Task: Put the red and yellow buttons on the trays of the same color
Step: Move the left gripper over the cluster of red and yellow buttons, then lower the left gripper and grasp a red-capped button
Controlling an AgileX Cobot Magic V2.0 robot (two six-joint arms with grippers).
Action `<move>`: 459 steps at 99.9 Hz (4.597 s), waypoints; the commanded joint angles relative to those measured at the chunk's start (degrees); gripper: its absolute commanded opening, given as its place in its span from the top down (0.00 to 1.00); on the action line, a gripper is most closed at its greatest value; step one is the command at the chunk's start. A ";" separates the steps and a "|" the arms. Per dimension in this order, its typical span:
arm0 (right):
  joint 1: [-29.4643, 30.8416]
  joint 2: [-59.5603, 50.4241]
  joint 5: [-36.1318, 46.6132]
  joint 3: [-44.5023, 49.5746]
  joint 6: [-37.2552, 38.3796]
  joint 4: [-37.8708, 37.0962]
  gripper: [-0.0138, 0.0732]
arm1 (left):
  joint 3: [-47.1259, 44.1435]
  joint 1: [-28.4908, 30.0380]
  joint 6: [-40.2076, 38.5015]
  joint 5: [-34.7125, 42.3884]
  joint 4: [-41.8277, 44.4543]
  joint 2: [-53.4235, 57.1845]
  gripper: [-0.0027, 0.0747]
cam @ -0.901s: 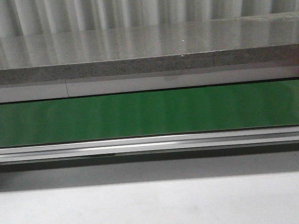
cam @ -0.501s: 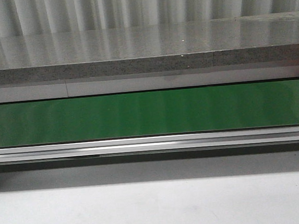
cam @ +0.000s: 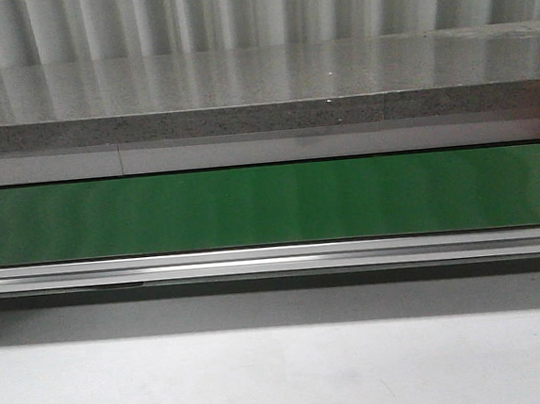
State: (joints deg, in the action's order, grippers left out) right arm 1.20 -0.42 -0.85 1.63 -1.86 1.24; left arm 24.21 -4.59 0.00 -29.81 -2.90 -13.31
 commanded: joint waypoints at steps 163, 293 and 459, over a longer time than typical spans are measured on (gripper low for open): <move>0.37 -1.08 4.67 -1.16 0.04 -0.56 0.91 | 18.96 25.00 -21.89 -17.27 9.05 -43.51 0.11; 0.37 -1.08 4.67 -1.16 0.04 -0.56 0.91 | 19.08 27.28 -22.50 2.19 9.43 -68.89 0.11; 0.37 -1.08 4.67 -1.16 0.04 -0.56 0.91 | 38.05 12.01 -11.72 -12.38 4.66 -51.42 0.99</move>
State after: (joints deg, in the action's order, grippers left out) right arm 1.20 -0.42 -0.85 1.63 -1.86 1.24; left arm 58.28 9.62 -13.73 -44.30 4.58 -63.31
